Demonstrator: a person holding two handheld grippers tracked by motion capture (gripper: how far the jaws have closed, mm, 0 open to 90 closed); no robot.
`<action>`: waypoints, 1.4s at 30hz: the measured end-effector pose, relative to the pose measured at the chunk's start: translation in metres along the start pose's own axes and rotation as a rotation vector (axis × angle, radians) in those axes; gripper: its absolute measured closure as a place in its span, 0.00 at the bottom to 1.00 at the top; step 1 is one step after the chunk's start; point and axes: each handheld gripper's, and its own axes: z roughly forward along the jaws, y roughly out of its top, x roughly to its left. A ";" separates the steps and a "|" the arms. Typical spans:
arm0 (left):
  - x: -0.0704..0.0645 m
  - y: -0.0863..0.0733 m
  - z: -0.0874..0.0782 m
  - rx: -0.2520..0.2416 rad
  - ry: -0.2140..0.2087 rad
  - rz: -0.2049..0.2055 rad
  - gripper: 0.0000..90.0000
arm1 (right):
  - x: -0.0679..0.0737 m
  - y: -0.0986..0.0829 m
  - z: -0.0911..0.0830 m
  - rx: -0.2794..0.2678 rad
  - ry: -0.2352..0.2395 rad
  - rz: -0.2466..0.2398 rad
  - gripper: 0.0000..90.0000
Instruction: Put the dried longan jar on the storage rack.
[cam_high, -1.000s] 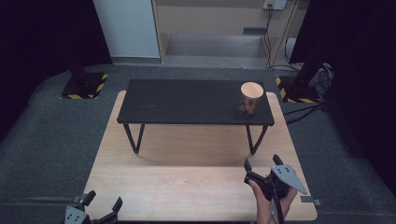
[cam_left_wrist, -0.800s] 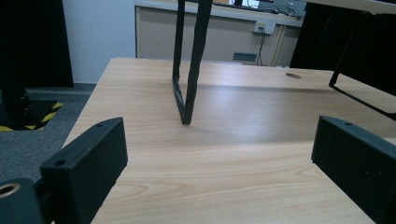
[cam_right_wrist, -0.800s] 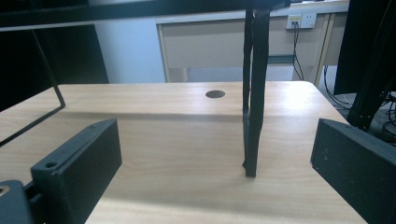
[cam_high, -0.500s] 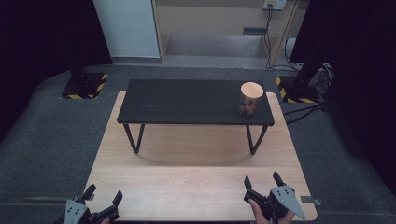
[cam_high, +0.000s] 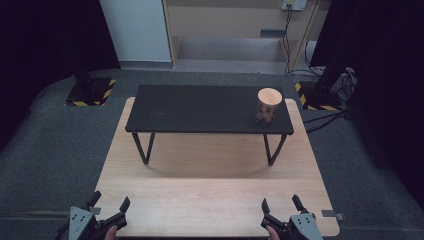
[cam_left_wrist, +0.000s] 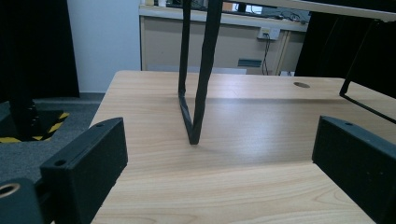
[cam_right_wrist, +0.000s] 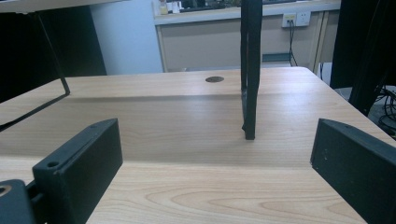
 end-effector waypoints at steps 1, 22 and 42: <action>0.000 0.000 0.001 0.000 0.000 -0.002 0.02 | 0.000 -0.001 0.000 -0.001 0.000 0.001 0.02; 0.001 0.002 0.014 0.010 0.013 -0.011 0.02 | 0.001 -0.016 -0.006 -0.023 0.005 0.022 0.03; 0.000 0.001 0.016 0.015 0.021 -0.017 0.02 | -0.002 -0.019 -0.004 -0.023 0.005 0.035 0.03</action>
